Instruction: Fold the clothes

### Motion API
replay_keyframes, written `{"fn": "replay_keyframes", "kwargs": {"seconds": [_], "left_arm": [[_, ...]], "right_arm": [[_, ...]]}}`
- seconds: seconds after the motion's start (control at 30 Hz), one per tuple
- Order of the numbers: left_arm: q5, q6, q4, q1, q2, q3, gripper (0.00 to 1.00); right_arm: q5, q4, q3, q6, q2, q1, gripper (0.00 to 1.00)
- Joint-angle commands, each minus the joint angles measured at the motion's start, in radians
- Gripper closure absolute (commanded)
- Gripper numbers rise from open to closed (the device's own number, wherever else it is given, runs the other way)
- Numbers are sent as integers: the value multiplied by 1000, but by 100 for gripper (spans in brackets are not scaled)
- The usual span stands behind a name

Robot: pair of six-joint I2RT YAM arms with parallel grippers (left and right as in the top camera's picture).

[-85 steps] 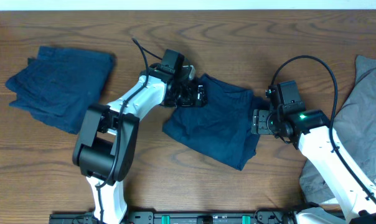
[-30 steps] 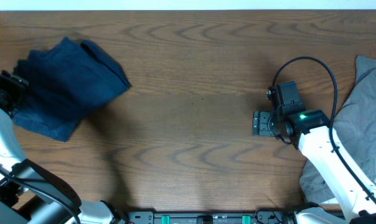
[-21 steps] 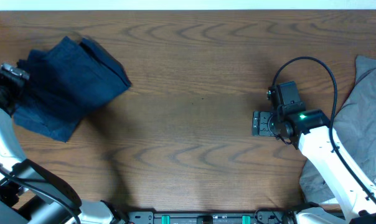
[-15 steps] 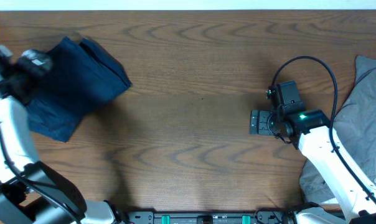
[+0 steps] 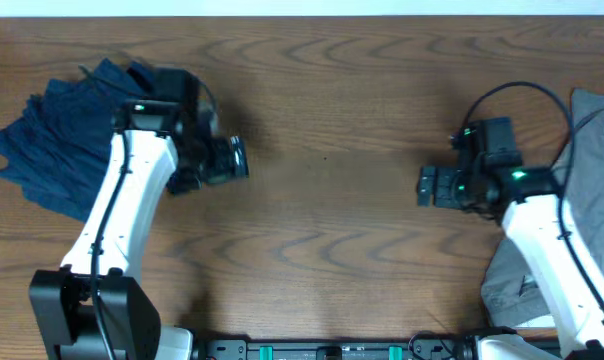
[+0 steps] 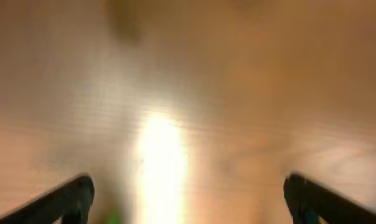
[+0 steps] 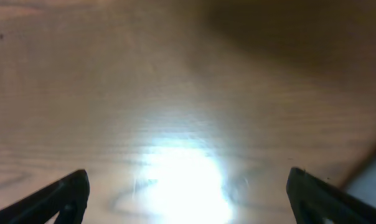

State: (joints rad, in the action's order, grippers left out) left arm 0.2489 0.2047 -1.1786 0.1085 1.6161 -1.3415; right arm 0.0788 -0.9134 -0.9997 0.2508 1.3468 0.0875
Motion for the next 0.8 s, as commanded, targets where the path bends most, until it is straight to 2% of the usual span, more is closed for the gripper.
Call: {"fn": "replay_keyframes", "kwargs": {"seconds": [0.0,0.1,0.27,0.4,0.57,0.63,0.77], "left_arm": [[-64,-16,-122,9,-3,-4,2],[-67,-16,-206,9,-34,0,2],[-101,33,-139,9,-229,79,2],[-209,132,21,21,-539,237,2],[-220,134,277,56,-964,474,2],[-220,134,309,56,-1093,519,2],[-220,134,270,56,-1299,533,2]], "right_arm": [[50,-84,-76,-35,-23,-50,1],[61,-140,-77,-35,-74,-68,1],[60,-127,-10,-27,-250,-68,1],[44,-39,103,-3,-478,-68,1],[-35,99,218,10,-749,-68,1],[-34,103,229,11,-811,-68,1],[-34,70,230,10,-890,-68,1]]}}
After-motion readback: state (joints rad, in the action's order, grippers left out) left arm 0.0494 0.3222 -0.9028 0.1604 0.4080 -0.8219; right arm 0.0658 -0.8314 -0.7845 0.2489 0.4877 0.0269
